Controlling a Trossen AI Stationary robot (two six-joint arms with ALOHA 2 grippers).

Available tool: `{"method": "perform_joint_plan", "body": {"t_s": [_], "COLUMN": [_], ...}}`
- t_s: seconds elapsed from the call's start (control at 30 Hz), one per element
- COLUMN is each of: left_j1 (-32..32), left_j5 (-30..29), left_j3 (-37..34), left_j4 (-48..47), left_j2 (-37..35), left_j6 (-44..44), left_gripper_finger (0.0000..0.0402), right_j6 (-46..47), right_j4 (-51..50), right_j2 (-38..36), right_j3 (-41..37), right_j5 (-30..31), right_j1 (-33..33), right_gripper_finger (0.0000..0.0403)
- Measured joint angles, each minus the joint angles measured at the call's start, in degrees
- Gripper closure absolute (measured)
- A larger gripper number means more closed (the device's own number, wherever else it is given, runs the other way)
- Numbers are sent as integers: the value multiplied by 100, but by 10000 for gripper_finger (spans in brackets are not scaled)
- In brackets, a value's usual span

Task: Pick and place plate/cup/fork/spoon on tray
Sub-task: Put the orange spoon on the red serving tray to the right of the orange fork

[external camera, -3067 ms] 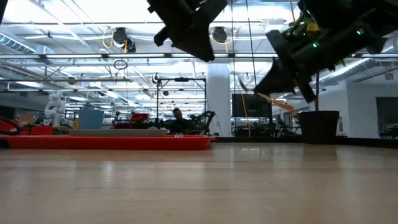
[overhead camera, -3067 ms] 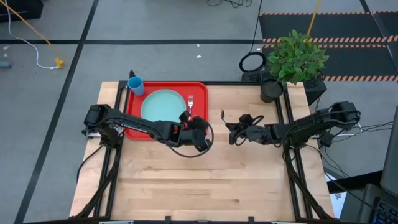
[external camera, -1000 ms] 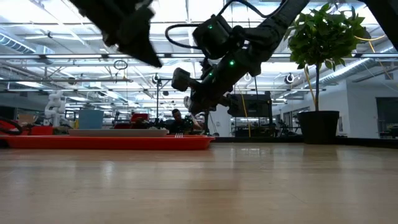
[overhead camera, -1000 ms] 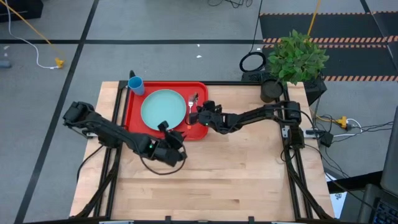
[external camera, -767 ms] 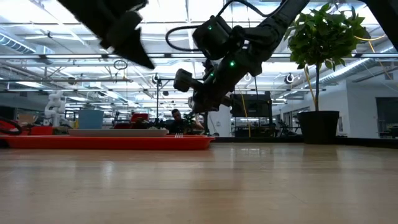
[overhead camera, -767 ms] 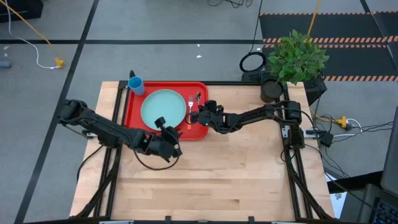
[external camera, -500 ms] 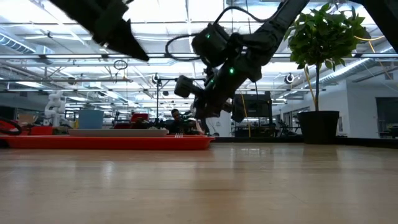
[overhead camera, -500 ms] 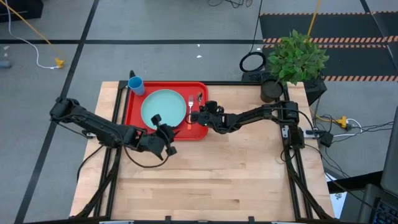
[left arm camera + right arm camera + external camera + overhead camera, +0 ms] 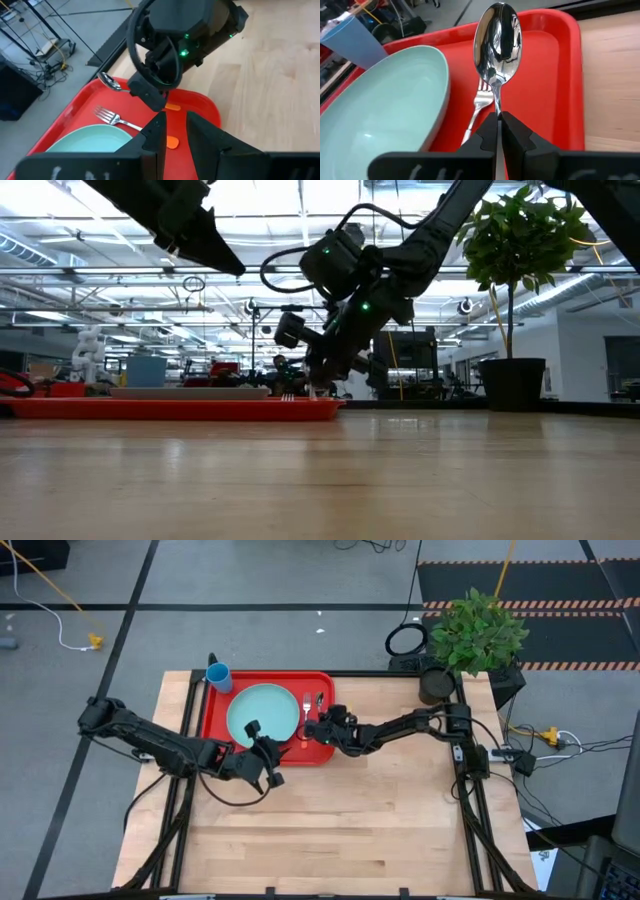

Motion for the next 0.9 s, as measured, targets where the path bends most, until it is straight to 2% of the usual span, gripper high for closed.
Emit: {"method": "perform_joint_plan", "body": {"t_s": [0.23, 0.9], "left_j1": [63, 344], "left_j5": [35, 254], "left_j3": [0, 0], "left_j4": [-14, 0], "left_j2": [0, 2], "left_j6": [-78, -27], "left_gripper_finger": [325, 325], "right_j6": [203, 131], "right_j4": [-206, -185], "right_j2": [82, 103], "right_j3": [0, -2], "right_j5": [-333, -330], "right_j1": [-128, -200], "right_gripper_finger": [403, 403]}}
